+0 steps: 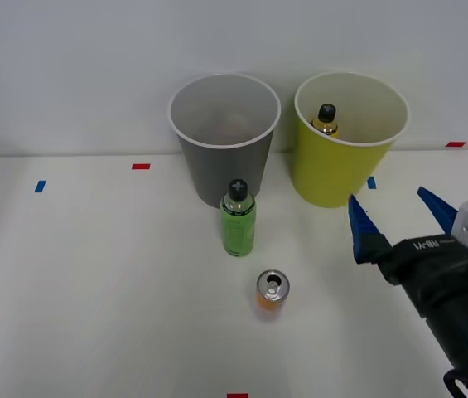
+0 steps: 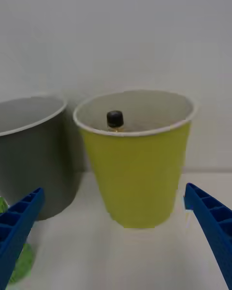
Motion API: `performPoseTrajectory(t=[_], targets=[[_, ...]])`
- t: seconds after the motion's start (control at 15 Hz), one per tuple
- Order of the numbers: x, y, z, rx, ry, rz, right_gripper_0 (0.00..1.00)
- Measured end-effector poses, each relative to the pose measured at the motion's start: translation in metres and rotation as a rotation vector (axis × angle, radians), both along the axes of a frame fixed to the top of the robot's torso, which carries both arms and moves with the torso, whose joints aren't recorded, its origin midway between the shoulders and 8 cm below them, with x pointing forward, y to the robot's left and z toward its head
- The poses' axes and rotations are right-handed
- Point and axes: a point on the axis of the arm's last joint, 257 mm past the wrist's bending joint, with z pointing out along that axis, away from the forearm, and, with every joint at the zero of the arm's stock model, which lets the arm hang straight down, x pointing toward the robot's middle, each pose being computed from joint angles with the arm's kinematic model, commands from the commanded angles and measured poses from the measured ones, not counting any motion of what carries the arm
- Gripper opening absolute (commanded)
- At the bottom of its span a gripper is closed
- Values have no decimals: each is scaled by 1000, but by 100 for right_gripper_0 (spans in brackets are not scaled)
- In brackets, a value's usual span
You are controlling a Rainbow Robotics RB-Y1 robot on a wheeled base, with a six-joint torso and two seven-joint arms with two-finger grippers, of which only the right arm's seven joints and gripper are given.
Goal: Put cans in the gray bin, plastic bottles in the light green bin
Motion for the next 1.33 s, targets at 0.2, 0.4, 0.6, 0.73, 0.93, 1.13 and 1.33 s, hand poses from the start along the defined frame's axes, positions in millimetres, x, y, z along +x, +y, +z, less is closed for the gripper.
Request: performPoseTrajectory(t=[0.2,0.4,0.6,0.73,0.93,1.13,1.33], targets=[[-35,-27,-32,-37,47,-113,100],[-66,-43,-53,-61,85,-184,100],[-83,-42,-69,-17,48,-186,100],[-95,-39,-87,16,-13,-166,100],[-124,-35,-116,63,-58,-168,100],[-154,-32,-141,83,-44,-180,100],[-172,-35,-155,94,-31,-191,100]])
